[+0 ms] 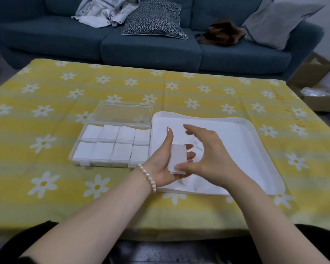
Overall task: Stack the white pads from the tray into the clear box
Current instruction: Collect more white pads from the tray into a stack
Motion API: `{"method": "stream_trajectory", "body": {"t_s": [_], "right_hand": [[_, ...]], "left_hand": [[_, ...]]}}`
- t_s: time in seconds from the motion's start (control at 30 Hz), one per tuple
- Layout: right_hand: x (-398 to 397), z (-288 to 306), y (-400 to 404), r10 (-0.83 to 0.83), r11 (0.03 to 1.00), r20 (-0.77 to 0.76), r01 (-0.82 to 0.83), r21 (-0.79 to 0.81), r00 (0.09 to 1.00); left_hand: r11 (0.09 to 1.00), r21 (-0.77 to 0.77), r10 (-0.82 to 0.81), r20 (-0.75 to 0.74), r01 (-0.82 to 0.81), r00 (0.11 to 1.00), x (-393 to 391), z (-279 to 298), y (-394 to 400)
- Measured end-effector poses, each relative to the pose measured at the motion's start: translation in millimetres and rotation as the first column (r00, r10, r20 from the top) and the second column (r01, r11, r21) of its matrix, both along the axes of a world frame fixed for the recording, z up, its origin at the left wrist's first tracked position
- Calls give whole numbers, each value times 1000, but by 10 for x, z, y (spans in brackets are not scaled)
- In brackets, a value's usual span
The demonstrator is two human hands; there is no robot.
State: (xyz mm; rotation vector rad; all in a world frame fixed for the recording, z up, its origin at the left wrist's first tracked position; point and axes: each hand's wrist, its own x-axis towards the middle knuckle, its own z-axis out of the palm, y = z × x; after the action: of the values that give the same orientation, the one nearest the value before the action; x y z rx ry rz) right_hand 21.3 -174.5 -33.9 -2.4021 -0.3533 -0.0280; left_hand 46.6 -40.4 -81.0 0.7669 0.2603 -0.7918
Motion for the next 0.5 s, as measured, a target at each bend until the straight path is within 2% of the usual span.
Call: {"method": "stream_trajectory", "body": {"t_s": [0.07, 0.13, 0.37, 0.5], "right_hand": [[-33, -11, 36, 95, 976, -12, -95, -196, 995], [-37, -40, 80, 130, 950, 5, -123, -286, 992], [-6, -6, 88, 136, 933, -49, -145, -330, 989], [0, -58, 110, 141, 912, -39, -145, -384, 989]], "left_hand": [[999, -40, -5, 17, 6, 1000, 1, -22, -4], [998, -61, -15, 35, 17, 999, -10, -25, -18], [994, -90, -48, 104, 58, 993, -15, -46, -34], [996, -37, -74, 180, 82, 981, -27, -61, -47]]}}
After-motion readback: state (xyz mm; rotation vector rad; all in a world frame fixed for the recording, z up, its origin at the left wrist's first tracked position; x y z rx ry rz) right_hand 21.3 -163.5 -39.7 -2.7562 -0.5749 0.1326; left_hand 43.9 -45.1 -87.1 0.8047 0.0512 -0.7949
